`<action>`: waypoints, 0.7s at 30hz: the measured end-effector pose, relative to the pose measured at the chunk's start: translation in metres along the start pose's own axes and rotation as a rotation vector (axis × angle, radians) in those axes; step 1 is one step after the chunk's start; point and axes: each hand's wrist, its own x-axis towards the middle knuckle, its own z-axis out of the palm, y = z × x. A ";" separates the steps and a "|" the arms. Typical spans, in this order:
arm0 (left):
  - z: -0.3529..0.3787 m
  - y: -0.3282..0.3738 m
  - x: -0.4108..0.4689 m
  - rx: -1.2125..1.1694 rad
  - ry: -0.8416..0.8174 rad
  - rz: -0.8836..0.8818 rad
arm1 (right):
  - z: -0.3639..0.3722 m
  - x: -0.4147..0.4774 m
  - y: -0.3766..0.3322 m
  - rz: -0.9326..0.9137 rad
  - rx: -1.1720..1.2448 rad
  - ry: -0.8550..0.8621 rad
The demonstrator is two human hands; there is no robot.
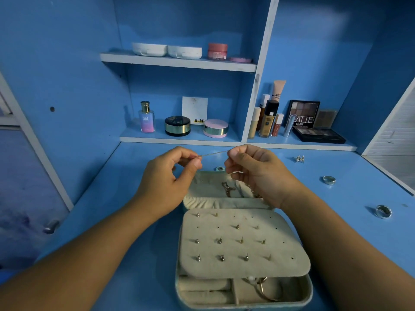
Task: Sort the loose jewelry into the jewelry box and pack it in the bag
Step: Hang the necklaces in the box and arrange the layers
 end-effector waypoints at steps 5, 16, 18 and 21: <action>0.001 0.003 0.006 -0.418 -0.055 -0.357 | -0.002 0.004 0.005 -0.021 -0.077 0.117; 0.002 -0.007 -0.001 0.063 -0.008 -0.292 | -0.002 0.009 0.016 -0.241 -0.977 0.032; 0.002 -0.007 -0.002 0.092 -0.014 -0.273 | -0.004 0.012 0.015 -0.250 -1.060 -0.016; 0.002 -0.010 -0.002 0.124 -0.023 -0.237 | -0.005 0.017 0.014 -0.273 -1.154 -0.089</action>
